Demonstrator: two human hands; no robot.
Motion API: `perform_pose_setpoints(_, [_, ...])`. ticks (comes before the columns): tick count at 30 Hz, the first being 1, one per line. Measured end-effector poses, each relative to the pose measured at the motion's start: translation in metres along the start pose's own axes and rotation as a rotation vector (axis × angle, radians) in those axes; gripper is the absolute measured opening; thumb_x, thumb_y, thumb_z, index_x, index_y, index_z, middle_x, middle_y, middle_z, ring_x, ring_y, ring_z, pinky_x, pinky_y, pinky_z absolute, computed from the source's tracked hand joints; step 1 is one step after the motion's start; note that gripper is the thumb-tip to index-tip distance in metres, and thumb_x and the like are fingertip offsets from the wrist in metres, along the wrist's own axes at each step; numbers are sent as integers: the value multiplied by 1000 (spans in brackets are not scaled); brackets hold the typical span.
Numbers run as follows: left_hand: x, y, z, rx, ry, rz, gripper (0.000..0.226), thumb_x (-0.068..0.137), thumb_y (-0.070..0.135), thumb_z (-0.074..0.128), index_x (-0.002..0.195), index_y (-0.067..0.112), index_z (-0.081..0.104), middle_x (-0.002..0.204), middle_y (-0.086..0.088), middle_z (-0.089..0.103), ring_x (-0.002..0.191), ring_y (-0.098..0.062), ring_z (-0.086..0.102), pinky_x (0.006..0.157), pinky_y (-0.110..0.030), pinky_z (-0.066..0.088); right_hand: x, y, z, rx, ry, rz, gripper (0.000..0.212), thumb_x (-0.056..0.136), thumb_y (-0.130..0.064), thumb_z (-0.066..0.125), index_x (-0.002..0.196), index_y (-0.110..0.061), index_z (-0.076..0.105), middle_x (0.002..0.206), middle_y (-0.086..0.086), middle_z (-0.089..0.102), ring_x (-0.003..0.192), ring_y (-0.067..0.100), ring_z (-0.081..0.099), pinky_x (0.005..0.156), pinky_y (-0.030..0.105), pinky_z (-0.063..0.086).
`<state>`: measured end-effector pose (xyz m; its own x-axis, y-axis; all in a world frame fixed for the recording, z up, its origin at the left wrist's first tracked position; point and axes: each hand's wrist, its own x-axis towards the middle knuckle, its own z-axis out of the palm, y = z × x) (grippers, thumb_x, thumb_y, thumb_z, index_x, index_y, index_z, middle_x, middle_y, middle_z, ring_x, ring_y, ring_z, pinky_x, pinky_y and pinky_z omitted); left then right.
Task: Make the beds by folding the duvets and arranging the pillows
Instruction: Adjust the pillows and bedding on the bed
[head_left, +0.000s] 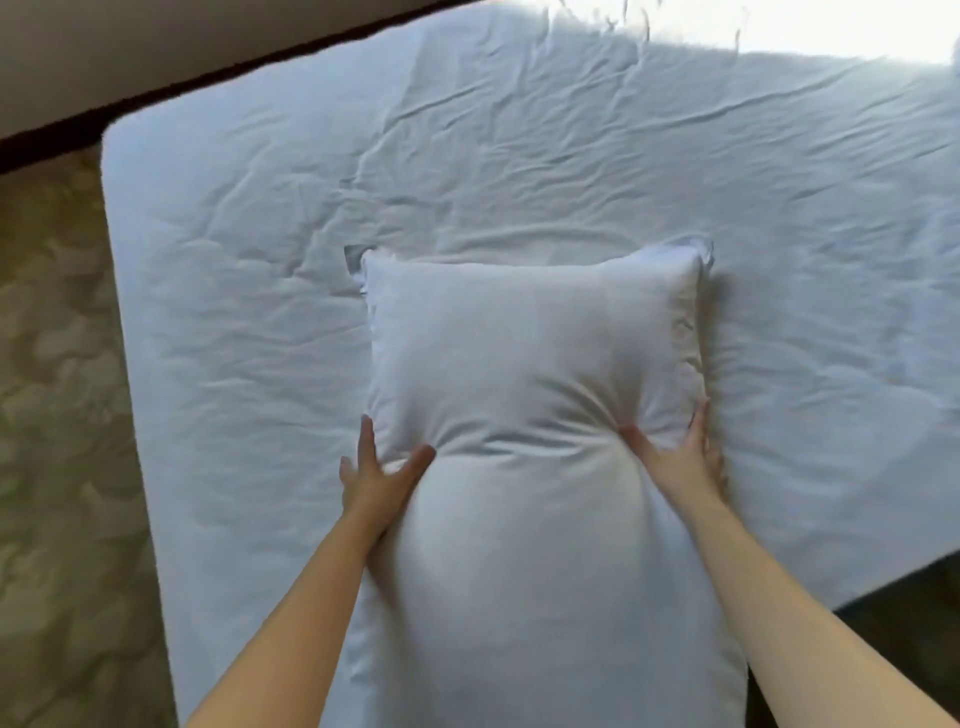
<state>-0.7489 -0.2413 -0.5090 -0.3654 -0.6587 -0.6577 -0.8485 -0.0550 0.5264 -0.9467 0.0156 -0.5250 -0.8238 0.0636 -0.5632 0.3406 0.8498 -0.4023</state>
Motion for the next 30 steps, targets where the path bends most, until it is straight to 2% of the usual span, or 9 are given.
perform_pose_setpoints(3, [-7, -1, 1, -116, -67, -22, 108, 67, 63, 65, 147, 43, -4, 156, 2, 23, 138, -27, 33, 110, -37, 28, 9, 3, -7, 80, -105, -67, 111, 73, -56, 69, 150, -30, -6, 158, 10, 12, 142, 35, 19, 116, 44, 19])
perform_pose_setpoints(5, [-20, 9, -2, -82, -58, 10, 108, 65, 66, 62, 145, 48, -7, 155, 6, 24, 135, -30, 38, 107, -39, 31, 7, 2, -17, 116, -126, -117, 104, 77, -46, 71, 152, -24, 3, 158, 6, 15, 143, 31, 21, 116, 40, 21])
perform_pose_setpoints(7, [-38, 19, -8, -35, -11, 63, 94, 79, 56, 64, 146, 47, 0, 153, 7, 29, 133, -30, 40, 104, -40, 34, -8, -4, -28, 116, -103, -151, 91, 81, -40, 70, 150, -21, 15, 153, 11, 29, 137, 33, 34, 111, 38, 29])
perform_pose_setpoints(9, [-58, 27, -13, -40, 29, 122, 79, 87, 39, 63, 148, 39, 14, 149, 3, 38, 132, -27, 43, 103, -37, 36, -27, -6, -39, 68, -59, -159, 67, 88, -37, 62, 144, -22, 29, 139, 19, 46, 122, 38, 49, 97, 38, 39])
perform_pose_setpoints(12, [-97, 45, -15, -23, 47, 187, 60, 92, 24, 56, 146, 26, 31, 145, -3, 44, 133, -24, 42, 106, -35, 35, -52, 10, -73, 16, -14, -130, 39, 99, -31, 41, 136, -21, 42, 126, 24, 56, 112, 41, 54, 89, 39, 43])
perform_pose_setpoints(16, [-153, 95, -4, 70, -9, 303, 51, 96, 26, 49, 145, 27, 35, 145, -3, 45, 134, -23, 40, 107, -32, 34, -71, 52, -147, 25, 75, -99, 39, 101, -32, 29, 134, -22, 47, 120, 26, 58, 108, 43, 54, 88, 43, 45])
perform_pose_setpoints(21, [-227, 201, 42, 161, -35, 577, 62, 92, 28, 57, 147, 24, 30, 147, -3, 42, 134, -25, 40, 105, -32, 33, -81, 98, -270, 239, 250, -116, 39, 102, -30, 30, 132, -14, 50, 120, 21, 60, 109, 40, 54, 88, 40, 42])
perform_pose_setpoints(26, [-338, 309, 130, 102, -23, 845, 74, 93, 40, 54, 151, 35, 9, 150, -3, 36, 134, -32, 39, 110, -42, 31, -82, 168, -432, 388, 436, -131, 38, 101, -29, 36, 134, -13, 44, 127, 20, 56, 113, 39, 53, 90, 39, 42])
perform_pose_setpoints(30, [-429, 373, 222, 24, -81, 1047, 63, 94, 40, 51, 147, 40, 19, 150, -3, 37, 135, -33, 38, 112, -45, 27, -98, 253, -554, 477, 655, -171, 40, 98, -28, 44, 136, -15, 45, 132, 16, 55, 118, 37, 53, 94, 39, 41])
